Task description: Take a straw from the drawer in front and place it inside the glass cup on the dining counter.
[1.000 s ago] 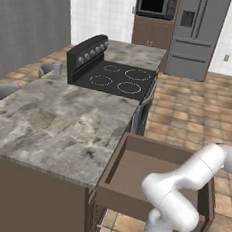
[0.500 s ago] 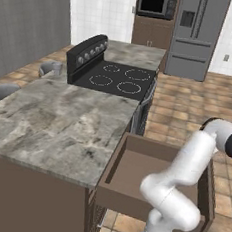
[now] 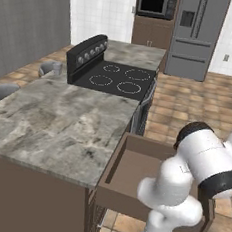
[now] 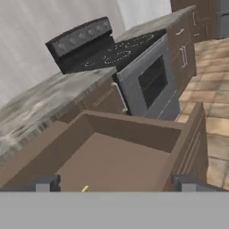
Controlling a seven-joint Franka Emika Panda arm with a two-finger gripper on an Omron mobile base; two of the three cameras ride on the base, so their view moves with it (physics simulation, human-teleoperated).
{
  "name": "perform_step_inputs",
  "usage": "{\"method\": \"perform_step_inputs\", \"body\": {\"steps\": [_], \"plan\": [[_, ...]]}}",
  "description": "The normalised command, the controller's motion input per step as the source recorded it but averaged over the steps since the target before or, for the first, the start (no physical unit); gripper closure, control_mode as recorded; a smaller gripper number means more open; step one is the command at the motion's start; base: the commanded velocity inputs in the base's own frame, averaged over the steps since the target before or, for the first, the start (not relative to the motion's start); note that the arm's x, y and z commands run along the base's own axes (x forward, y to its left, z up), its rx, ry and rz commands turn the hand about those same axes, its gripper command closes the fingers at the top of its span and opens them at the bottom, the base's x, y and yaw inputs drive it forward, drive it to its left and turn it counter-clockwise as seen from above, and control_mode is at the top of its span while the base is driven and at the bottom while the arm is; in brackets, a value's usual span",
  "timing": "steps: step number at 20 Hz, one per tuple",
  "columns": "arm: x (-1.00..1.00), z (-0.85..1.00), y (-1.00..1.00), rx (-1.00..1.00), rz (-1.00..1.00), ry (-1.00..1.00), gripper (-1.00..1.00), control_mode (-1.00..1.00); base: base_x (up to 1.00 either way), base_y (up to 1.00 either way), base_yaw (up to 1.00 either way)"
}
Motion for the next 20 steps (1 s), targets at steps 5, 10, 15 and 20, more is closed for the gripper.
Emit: {"method": "perform_step_inputs", "body": {"steps": [5, 10, 15, 20], "plan": [[0.00, 1.00, 0.61, -0.48, -0.07, 0.00, -1.00, -1.00, 0.00, 0.00, 0.00], [0.04, 1.00, 0.39, -0.28, -0.07, 0.37, -1.00, -1.00, 0.00, 0.00, 0.00], [0.20, 0.86, 0.29, -0.17, -0.10, 0.74, -1.00, -1.00, 0.00, 0.00, 0.00], [0.20, 0.44, 0.05, -0.03, -0.16, 0.87, -1.00, -1.00, 0.00, 0.00, 0.00]]}}
